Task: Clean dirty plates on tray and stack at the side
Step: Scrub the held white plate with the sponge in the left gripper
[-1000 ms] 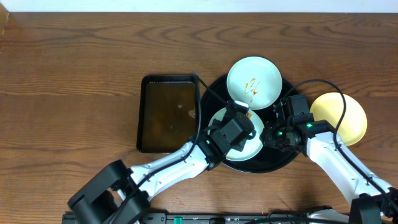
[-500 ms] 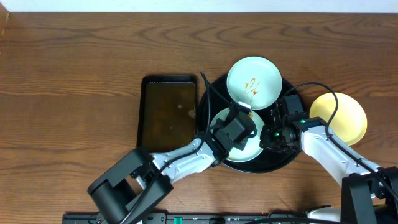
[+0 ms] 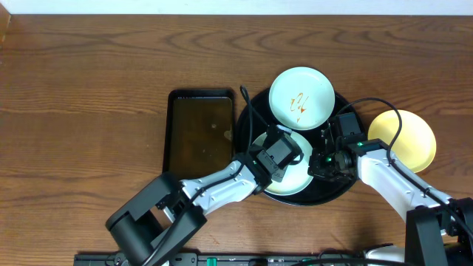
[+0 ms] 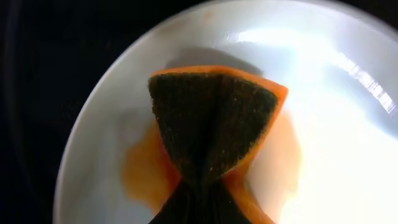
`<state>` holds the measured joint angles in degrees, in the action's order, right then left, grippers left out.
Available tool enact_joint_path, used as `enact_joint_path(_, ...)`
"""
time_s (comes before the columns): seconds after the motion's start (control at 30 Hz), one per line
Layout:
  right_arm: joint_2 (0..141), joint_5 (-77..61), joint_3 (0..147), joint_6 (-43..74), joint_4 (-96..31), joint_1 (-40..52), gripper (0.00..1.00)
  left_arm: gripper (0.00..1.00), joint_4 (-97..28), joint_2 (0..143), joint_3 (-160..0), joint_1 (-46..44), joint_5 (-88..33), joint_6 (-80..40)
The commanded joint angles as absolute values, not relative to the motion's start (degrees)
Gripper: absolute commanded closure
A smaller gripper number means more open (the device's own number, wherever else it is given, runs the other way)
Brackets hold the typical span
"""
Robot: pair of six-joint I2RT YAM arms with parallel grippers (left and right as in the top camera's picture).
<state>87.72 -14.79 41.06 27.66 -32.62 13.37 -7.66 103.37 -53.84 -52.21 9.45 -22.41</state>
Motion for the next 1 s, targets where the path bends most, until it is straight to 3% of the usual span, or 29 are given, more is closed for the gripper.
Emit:
enact_joint_path(0.0,88.0,-14.9,40.6,27.9,-33.2,14.0,0.99,0.92,-13.6,104.3,-51.7,-51.7,9.5,-21.6)
enact_joint_path(0.6,88.0,-14.8,40.6,27.8,-32.7,14.0,0.99,0.92,-19.4,83.2,-51.7,-43.7,9.1,-21.6)
enact_joint_path(0.97,88.0,-14.9,40.6,27.9,-32.8,14.0,0.99,0.92,-8.4,89.9,-51.6,-43.2,-8.0,-20.1)
